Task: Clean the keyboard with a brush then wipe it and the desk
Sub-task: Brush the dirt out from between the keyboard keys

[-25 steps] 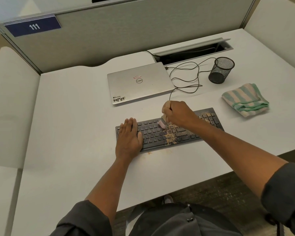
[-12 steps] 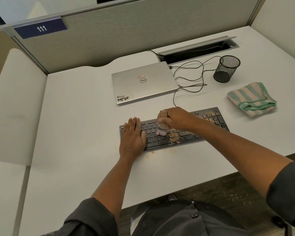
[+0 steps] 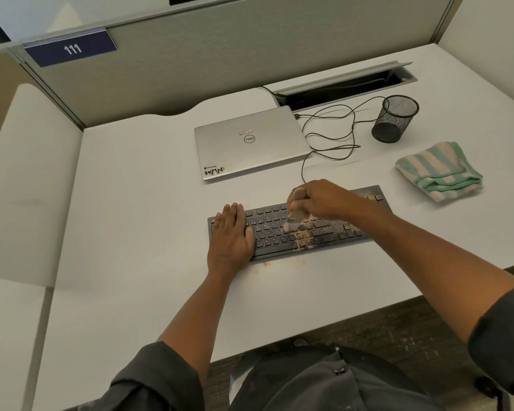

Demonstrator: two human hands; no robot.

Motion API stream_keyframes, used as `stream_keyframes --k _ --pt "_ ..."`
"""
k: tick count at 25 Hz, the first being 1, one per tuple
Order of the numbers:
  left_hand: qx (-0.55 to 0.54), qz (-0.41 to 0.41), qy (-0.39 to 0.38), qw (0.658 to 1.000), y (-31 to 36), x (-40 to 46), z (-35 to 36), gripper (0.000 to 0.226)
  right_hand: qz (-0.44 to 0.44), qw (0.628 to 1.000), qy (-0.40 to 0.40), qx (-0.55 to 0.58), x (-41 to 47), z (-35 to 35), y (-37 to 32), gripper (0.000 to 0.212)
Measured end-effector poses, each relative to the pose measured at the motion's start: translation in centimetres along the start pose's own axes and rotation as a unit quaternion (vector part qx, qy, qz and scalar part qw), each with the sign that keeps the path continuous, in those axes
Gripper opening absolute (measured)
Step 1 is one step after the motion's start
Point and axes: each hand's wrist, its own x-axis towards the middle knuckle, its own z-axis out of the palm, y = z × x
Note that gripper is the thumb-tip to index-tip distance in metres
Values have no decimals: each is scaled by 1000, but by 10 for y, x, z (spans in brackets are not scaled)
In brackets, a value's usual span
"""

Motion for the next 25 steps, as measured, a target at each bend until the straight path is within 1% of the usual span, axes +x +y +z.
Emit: stream_keyframes --k 2,3,6,7,9,12,13,16,18,22,23,25 --pt "-1 -1 0 1000 0 0 0 76 20 999 14 -46 -4 -10 3 12" --pt "-2 -1 -1 1000 0 0 -1 76 18 999 16 -36 -7 -11 3 12" --pt "-1 0 -4 1000 0 0 0 76 -9 999 5 47 -12 -1 -2 14" --pt "-1 -2 -4 1000 0 0 0 75 -10 998 4 55 -14 4 -3 16" --pt "-2 -4 -5 1000 -1 0 0 75 11 999 21 35 -16 5 -2 15" --pt "-1 -2 -3 1000 1 0 0 74 57 996 62 -43 -24 -2 0 14" --pt "-1 -2 -4 1000 0 0 0 74 51 995 72 -37 -26 0 0 16" --pt "-2 -3 -2 1000 0 0 0 73 -2 996 58 70 -32 16 -6 19" --pt "-3 -2 -3 1000 1 0 0 73 -11 996 54 76 -36 30 -3 17" --pt "-3 -4 -5 1000 -1 0 0 71 55 989 136 -12 -41 29 7 15" --pt "-2 -5 -7 1000 -1 0 0 71 59 986 158 -13 -42 27 7 16" --pt "-2 -4 -10 1000 0 1 0 71 38 981 188 25 -41 27 0 23"
